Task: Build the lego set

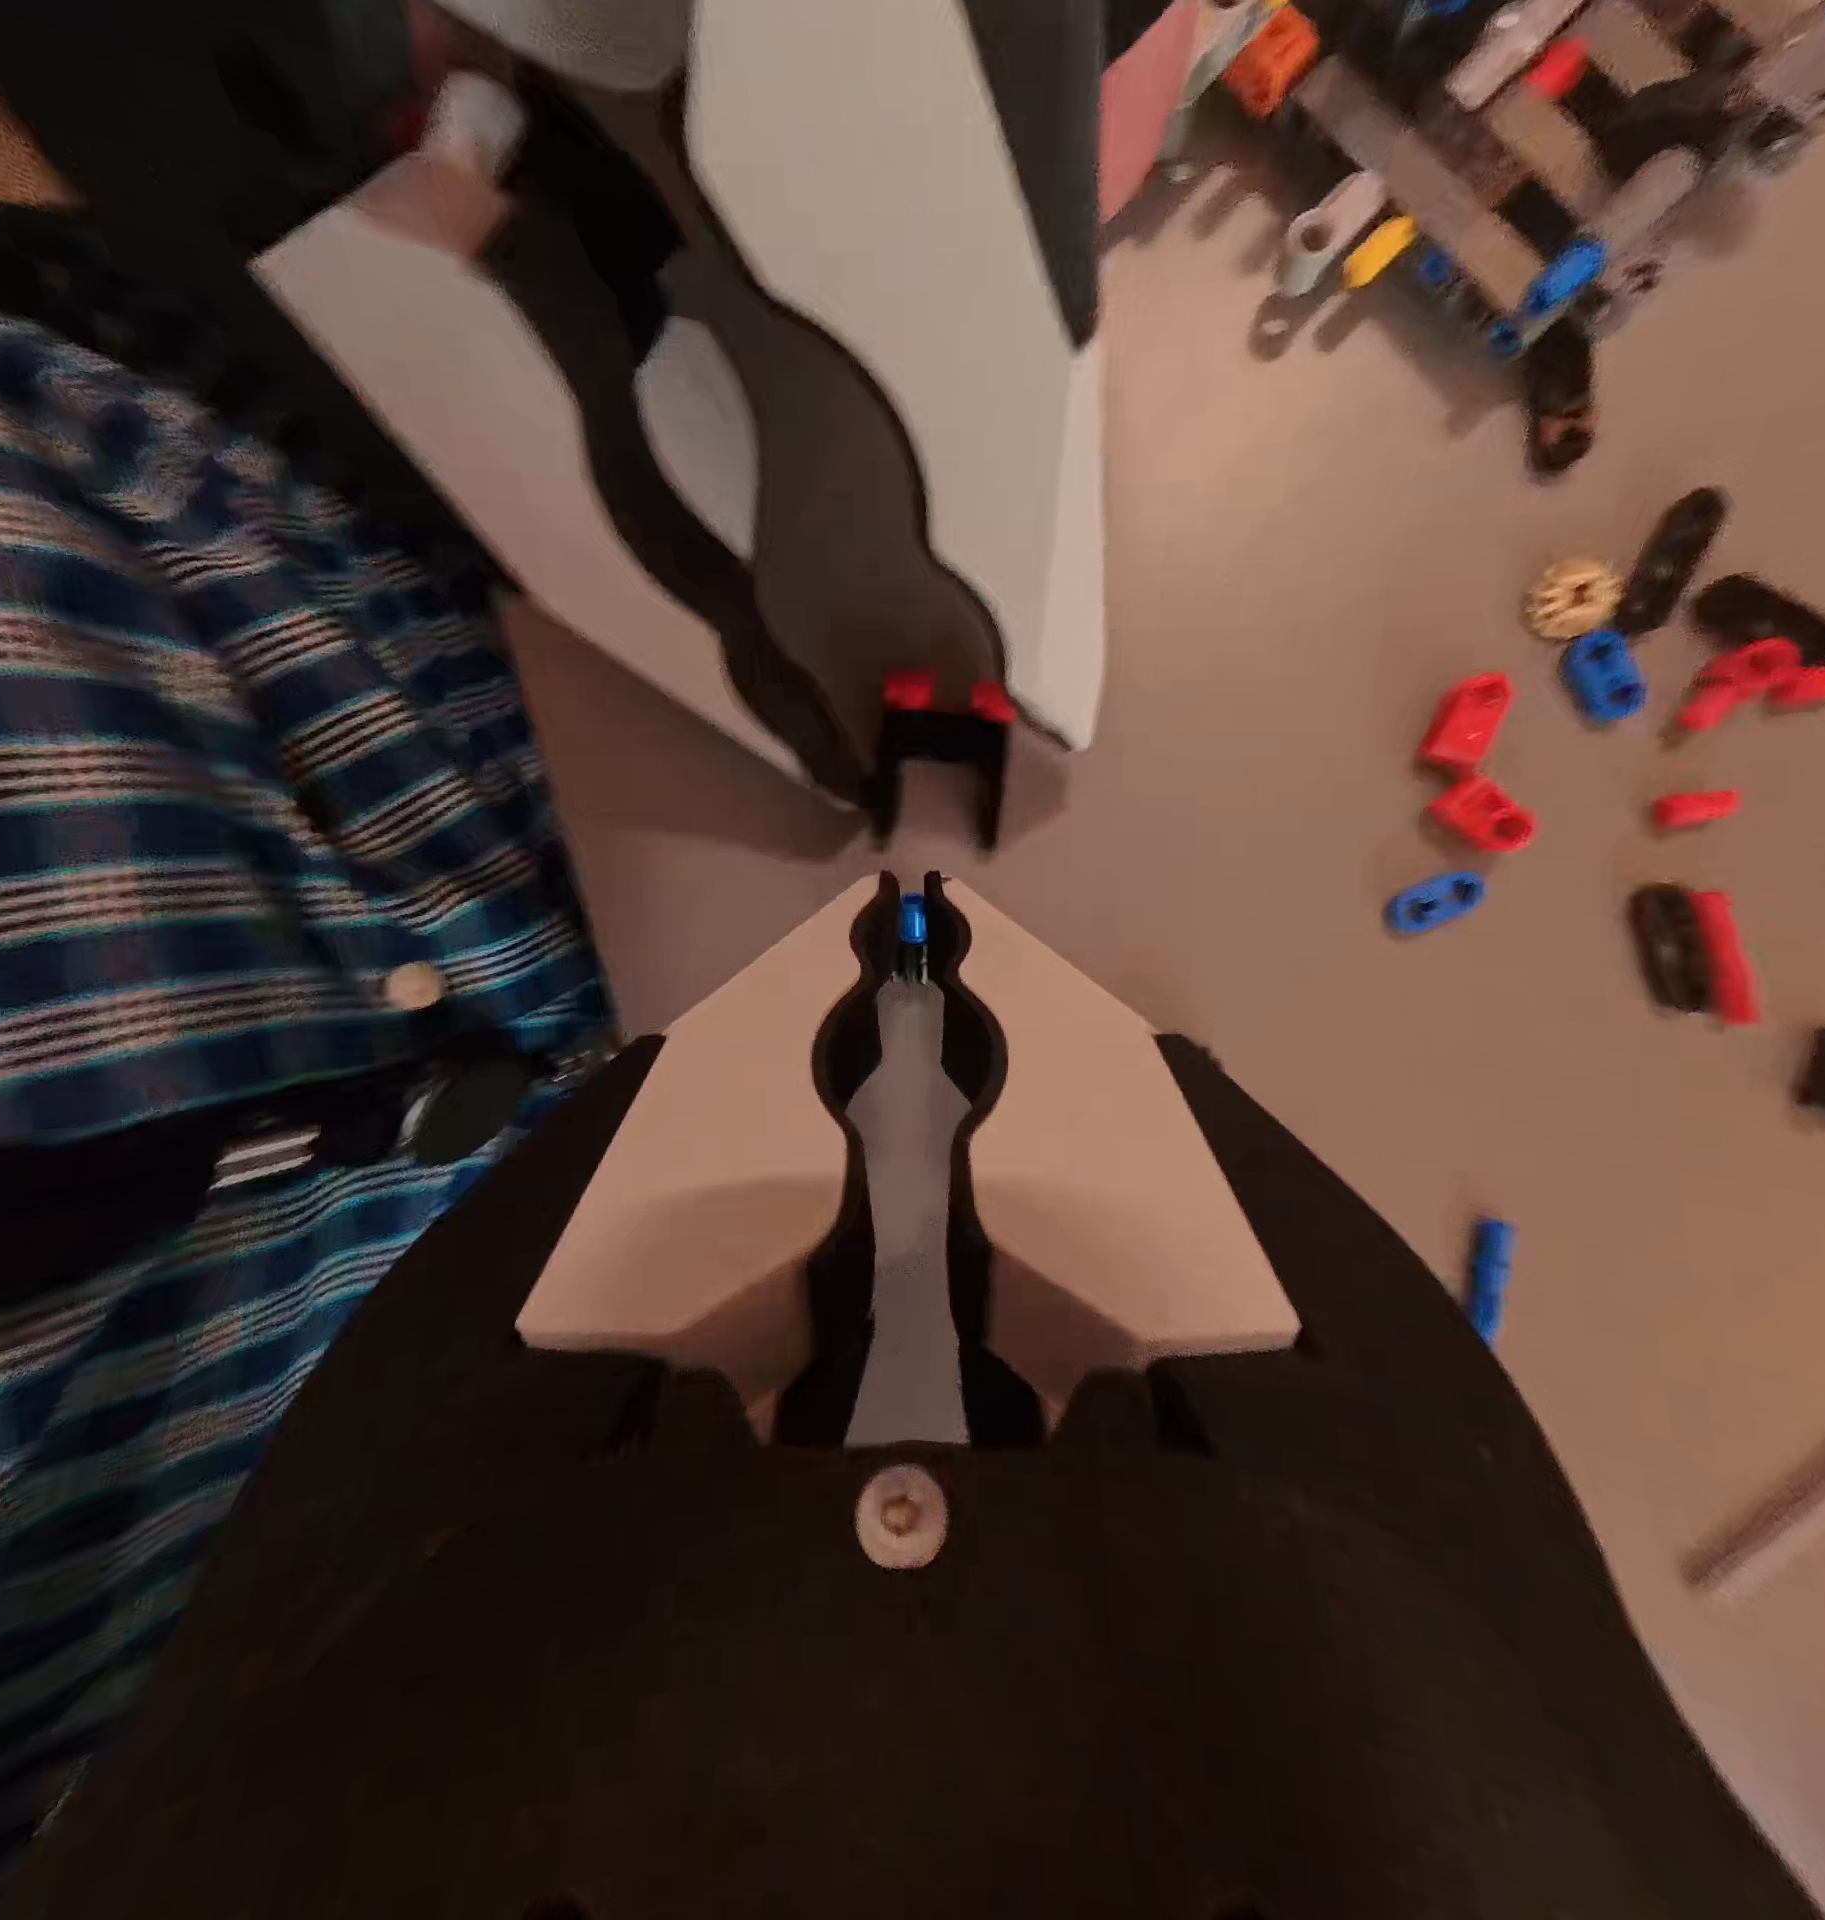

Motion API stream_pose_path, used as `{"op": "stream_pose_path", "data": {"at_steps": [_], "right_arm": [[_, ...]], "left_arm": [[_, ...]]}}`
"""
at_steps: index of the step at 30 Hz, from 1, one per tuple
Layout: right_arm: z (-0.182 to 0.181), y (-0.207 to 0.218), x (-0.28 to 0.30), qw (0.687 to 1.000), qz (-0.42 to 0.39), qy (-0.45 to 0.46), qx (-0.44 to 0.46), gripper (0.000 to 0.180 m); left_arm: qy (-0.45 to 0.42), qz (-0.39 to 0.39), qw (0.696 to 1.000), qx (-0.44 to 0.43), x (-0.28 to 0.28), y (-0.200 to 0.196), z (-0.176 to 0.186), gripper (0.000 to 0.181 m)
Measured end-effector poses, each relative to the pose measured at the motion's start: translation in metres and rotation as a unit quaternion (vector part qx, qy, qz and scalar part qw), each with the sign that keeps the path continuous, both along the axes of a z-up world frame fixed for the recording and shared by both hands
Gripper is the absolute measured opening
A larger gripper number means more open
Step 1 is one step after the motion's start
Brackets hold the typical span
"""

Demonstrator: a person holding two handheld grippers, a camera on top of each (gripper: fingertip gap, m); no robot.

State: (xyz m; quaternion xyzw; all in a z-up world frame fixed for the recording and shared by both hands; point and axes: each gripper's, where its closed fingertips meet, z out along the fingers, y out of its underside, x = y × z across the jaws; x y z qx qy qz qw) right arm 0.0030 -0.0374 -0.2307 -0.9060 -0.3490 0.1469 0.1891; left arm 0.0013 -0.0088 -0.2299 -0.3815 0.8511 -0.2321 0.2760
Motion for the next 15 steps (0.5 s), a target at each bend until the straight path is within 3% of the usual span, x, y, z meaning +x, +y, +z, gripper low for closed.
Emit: {"op": "stream_pose_path", "data": {"at_steps": [1, 3, 9, 15], "right_arm": [[-0.003, 0.006, 0.001, 1.0, -0.002, -0.019, 0.008, 0.004], [-0.003, 0.012, -0.006, 1.0, 0.001, -0.008, 0.012, 0.014], [0.017, 0.013, 0.0, 0.997, -0.018, 0.059, 0.037, 0.019], [0.02, 0.016, 0.019, 0.995, 0.011, 0.043, 0.094, 0.021]], "left_arm": [[-0.001, 0.001, 1.0, 0.0, 0.0, 0.0, 0.0, 0.037], [-0.002, 0.001, 1.0, -0.004, -0.001, -0.001, 0.0, 0.037], [-0.005, 0.004, 1.0, -0.015, -0.005, -0.001, 0.0, 0.04], [-0.002, 0.01, 1.0, -0.021, -0.006, -0.001, 0.0, 0.042]]}}
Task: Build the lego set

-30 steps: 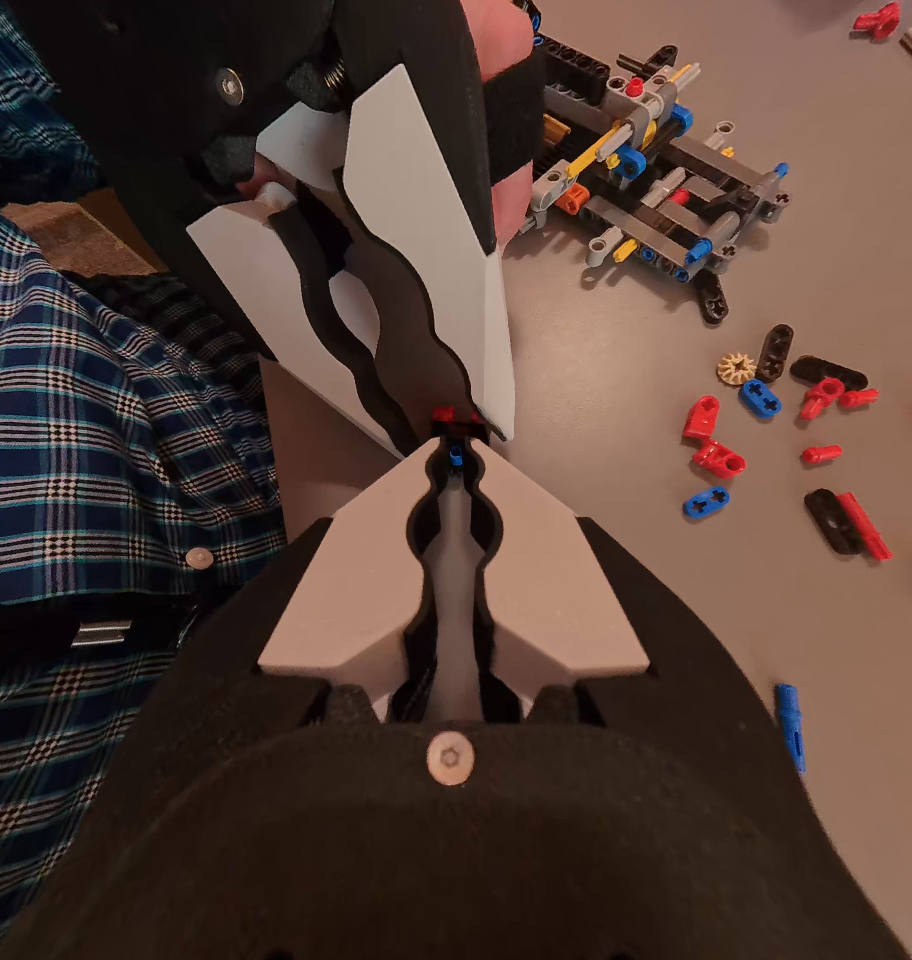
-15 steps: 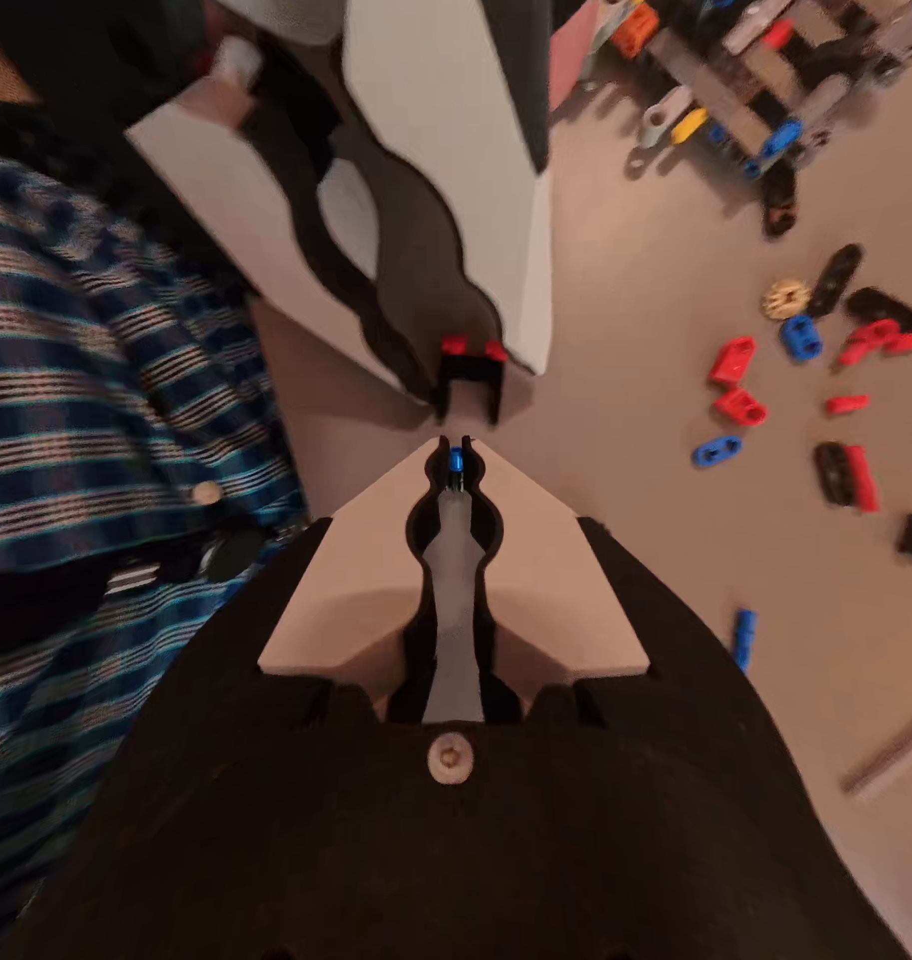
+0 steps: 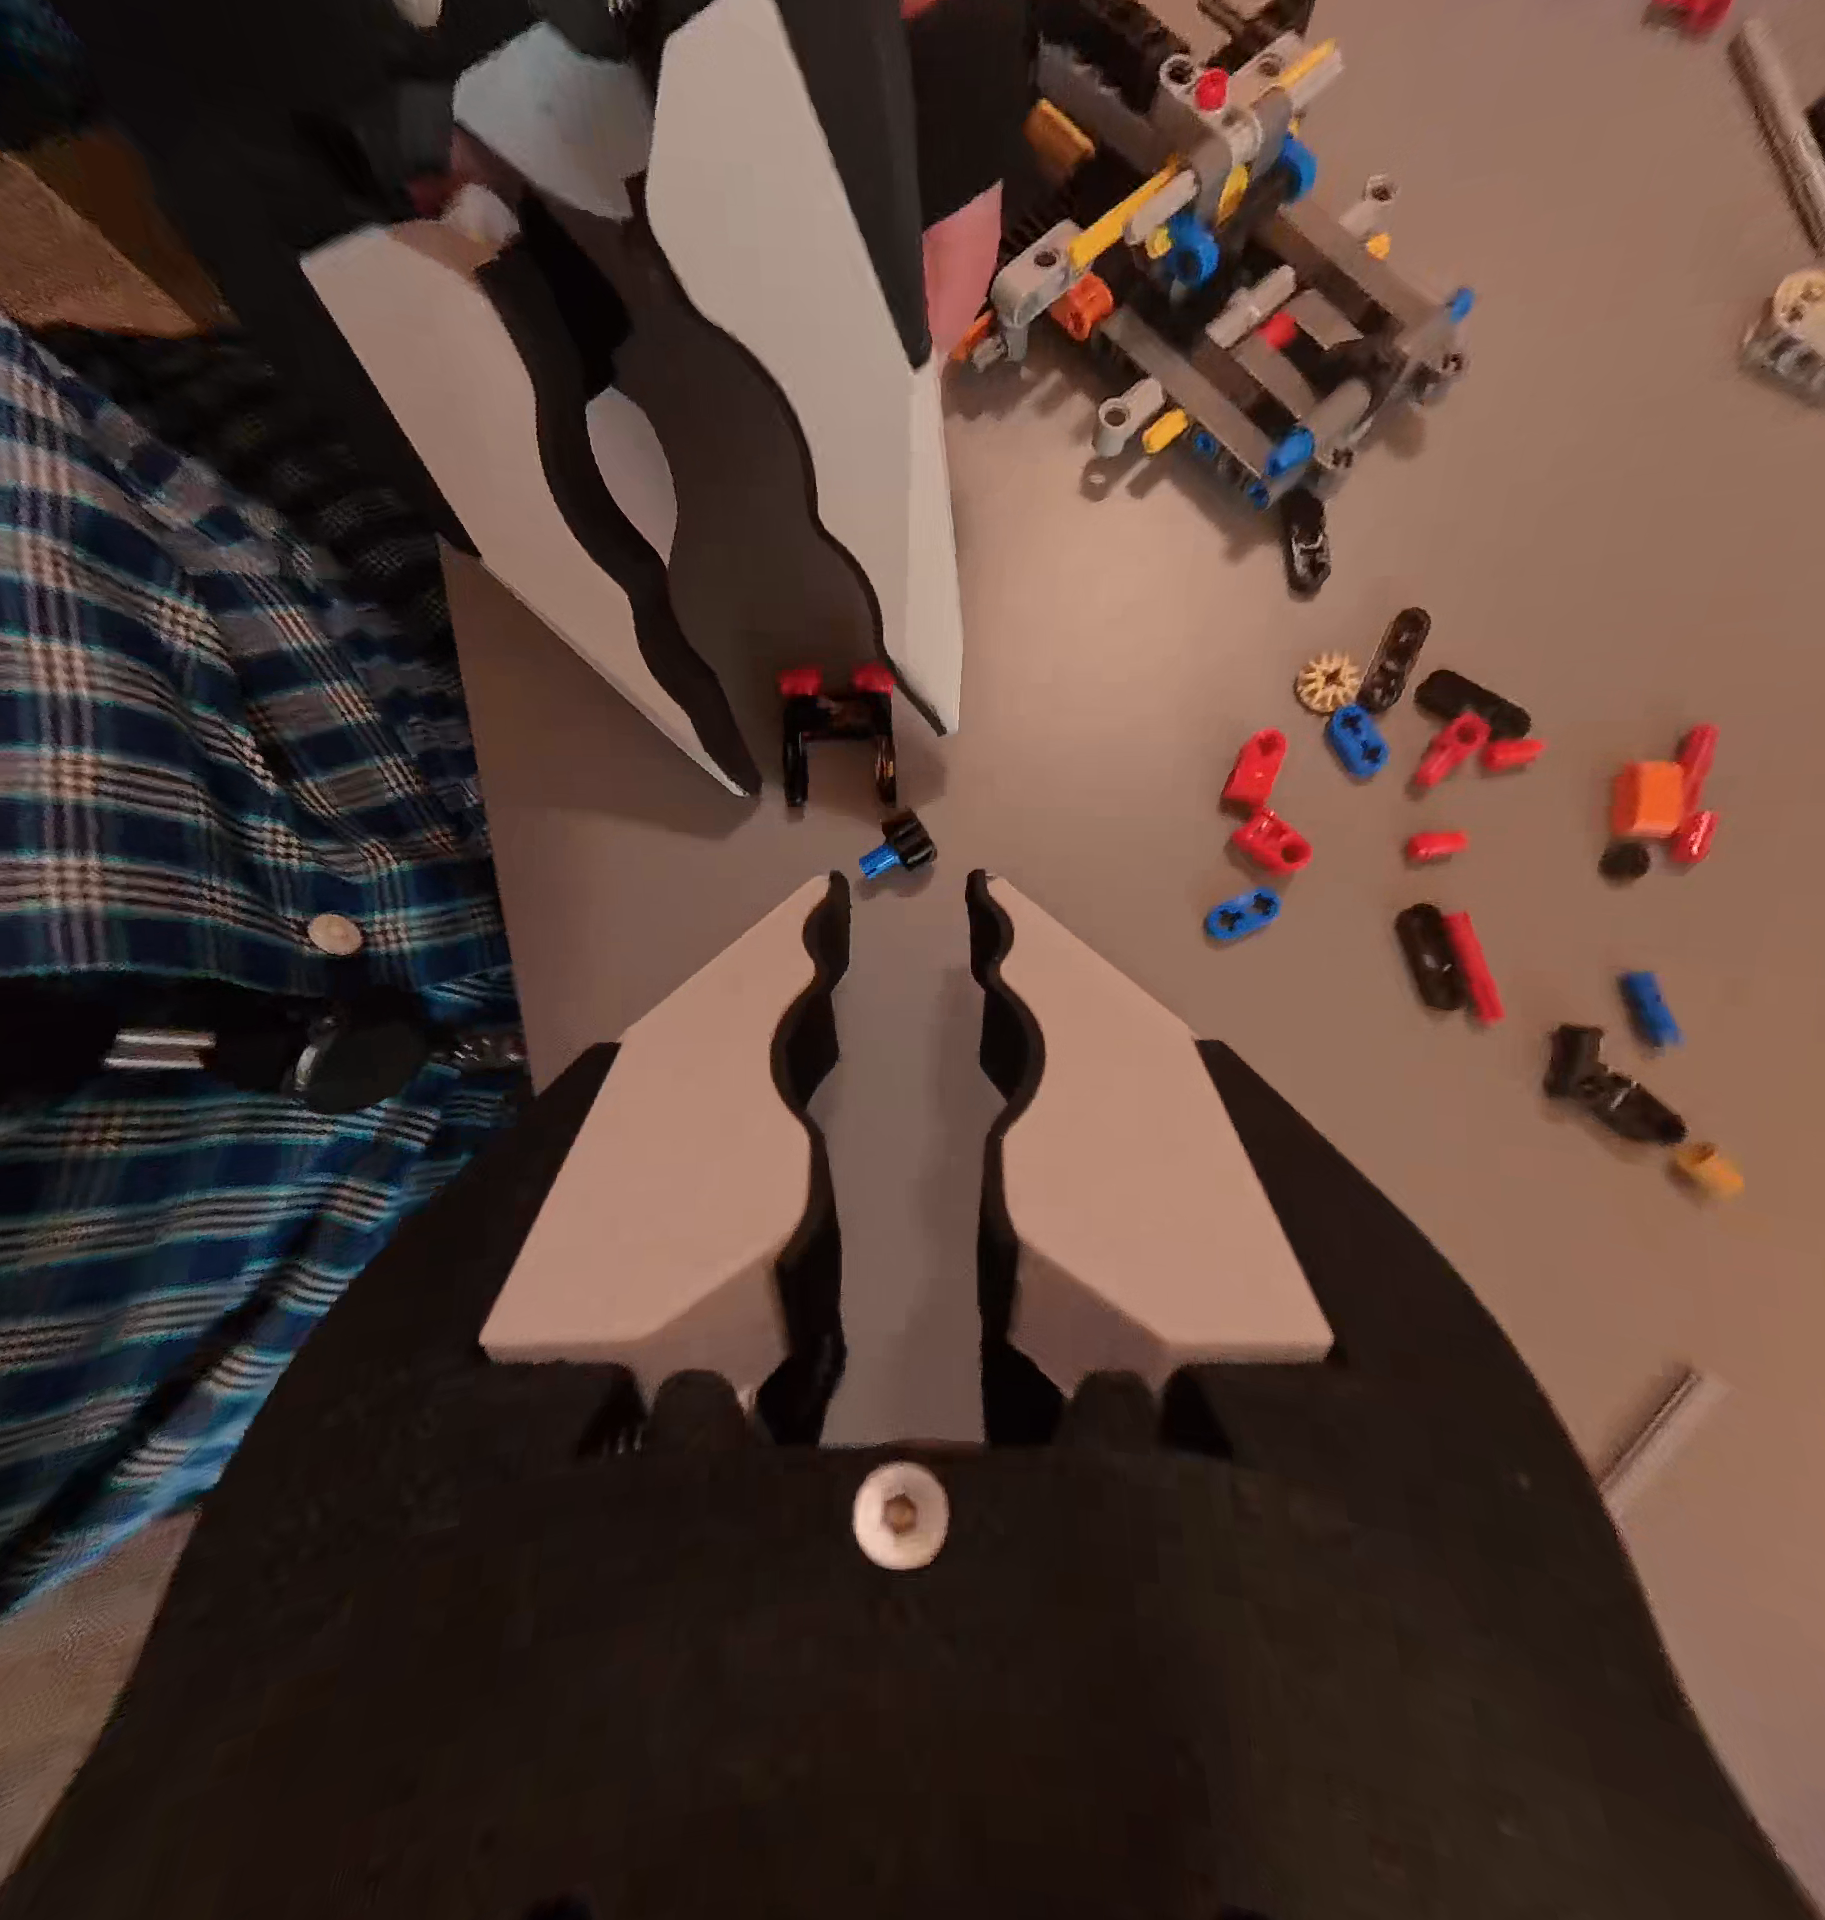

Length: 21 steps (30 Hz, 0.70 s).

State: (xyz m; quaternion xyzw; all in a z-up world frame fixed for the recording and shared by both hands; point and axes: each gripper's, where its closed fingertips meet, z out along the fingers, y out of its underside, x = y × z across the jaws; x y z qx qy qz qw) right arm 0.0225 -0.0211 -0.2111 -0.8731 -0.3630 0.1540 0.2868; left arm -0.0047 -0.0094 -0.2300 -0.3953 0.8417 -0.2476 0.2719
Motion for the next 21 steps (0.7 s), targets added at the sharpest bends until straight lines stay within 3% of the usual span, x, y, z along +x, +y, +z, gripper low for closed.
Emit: {"op": "stream_pose_path", "data": {"at_steps": [5, 10, 17, 21], "right_arm": [[-0.013, 0.011, 0.006, 0.997, 0.072, -0.041, -0.005, 0.024], [-0.015, 0.009, -0.005, 0.991, 0.129, -0.011, -0.022, 0.021], [-0.019, 0.004, -0.012, 0.993, 0.115, 0.012, -0.014, 0.007], [-0.015, 0.001, -0.014, 0.997, 0.062, 0.043, -0.033, 0.008]], "left_arm": [[0.007, 0.004, 1.0, 0.004, 0.0, -0.001, 0.0, 0.042], [0.012, 0.01, 1.0, -0.004, -0.001, -0.002, -0.001, 0.04], [0.027, 0.009, 0.999, -0.022, -0.003, -0.005, -0.002, 0.034], [0.032, 0.018, 0.999, -0.016, -0.003, -0.003, -0.003, 0.026]]}}
